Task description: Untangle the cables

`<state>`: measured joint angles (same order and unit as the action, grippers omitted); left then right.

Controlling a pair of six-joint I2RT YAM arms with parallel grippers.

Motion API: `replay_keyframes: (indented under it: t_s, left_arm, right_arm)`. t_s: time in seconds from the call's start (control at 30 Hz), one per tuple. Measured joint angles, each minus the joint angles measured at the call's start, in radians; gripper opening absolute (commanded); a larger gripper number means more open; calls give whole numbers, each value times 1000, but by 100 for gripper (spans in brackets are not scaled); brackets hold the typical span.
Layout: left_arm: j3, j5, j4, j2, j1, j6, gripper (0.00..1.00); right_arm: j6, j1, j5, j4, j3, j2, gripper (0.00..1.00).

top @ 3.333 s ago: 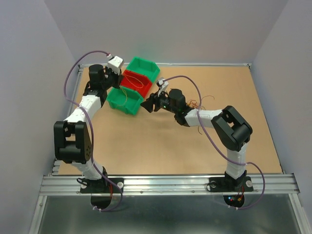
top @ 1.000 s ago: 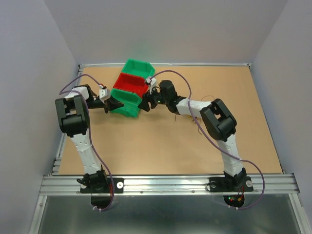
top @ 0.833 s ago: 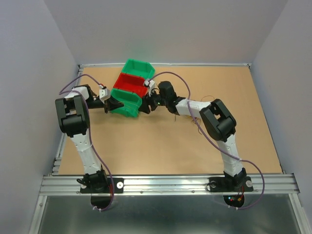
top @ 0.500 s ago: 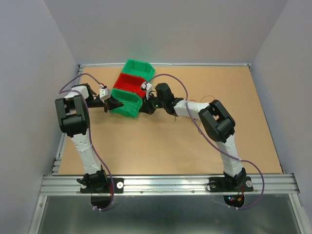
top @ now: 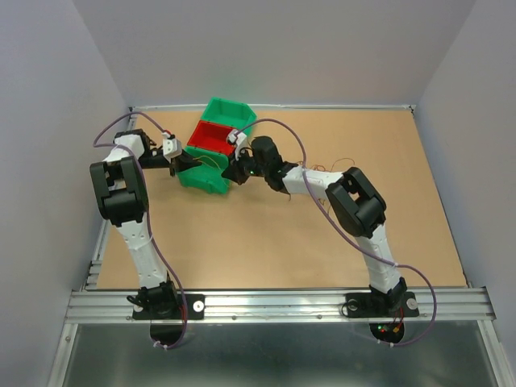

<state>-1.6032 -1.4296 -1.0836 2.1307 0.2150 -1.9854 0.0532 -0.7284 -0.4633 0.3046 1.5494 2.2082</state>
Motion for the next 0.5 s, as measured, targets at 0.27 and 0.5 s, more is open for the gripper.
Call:
replay_keyframes:
  t_s: [0.27, 0.5]
  left_arm:
    - [-36, -29, 2, 51, 3, -1, 0]
    - [-34, -38, 2, 67, 10, -1, 0]
  right_arm:
    - [31, -1, 65, 74, 2, 1, 1]
    - [45, -10, 97, 89, 56, 45, 1]
